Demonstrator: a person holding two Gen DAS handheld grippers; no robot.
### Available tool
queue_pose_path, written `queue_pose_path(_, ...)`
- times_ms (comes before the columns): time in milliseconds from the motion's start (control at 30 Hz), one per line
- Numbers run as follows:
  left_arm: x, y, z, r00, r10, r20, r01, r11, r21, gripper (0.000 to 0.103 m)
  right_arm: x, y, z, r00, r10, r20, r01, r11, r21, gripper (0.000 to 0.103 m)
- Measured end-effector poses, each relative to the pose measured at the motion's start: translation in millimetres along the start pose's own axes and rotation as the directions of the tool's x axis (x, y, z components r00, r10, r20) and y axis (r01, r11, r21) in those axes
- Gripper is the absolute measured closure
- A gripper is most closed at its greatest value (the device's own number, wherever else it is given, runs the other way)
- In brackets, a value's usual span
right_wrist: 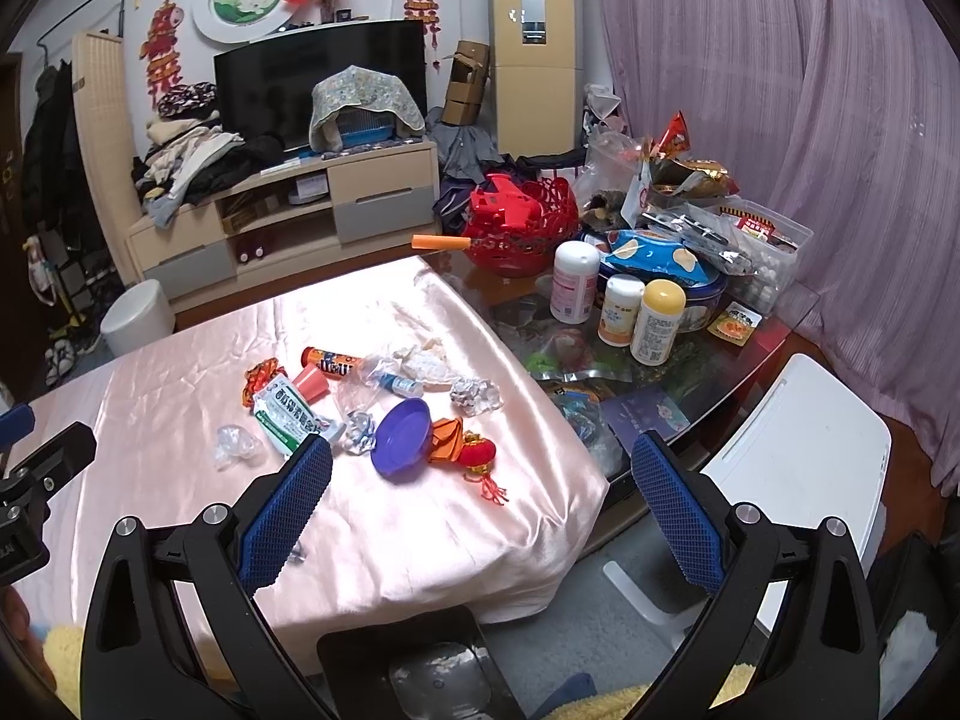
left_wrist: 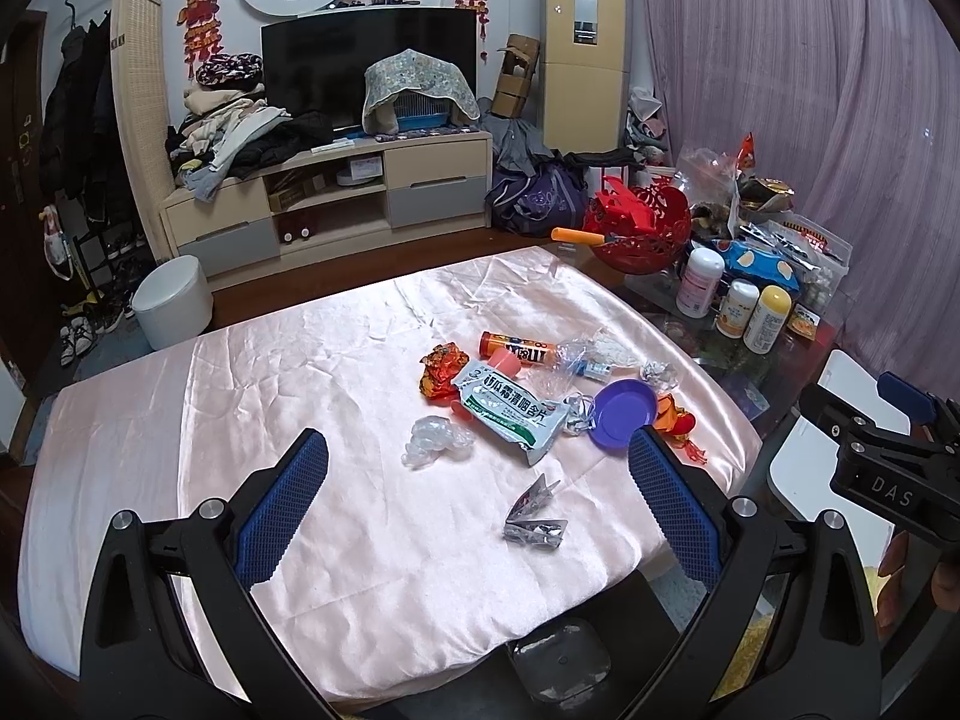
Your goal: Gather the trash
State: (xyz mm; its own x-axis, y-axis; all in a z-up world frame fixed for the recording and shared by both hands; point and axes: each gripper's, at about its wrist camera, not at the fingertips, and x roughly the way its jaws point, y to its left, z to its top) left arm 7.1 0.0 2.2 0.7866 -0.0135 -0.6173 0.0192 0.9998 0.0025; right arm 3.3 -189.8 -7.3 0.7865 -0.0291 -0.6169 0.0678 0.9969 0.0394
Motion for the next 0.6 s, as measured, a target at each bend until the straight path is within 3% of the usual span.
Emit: queue_pose_path(600,0.7,3.0,2.7,1.0,0.003,-0.005,-0.003,1.0,-0.003,0.008,4.1,-7.7,5.1,1.0,0.001,-0.003,-0.001,1.0,0.022,0.003)
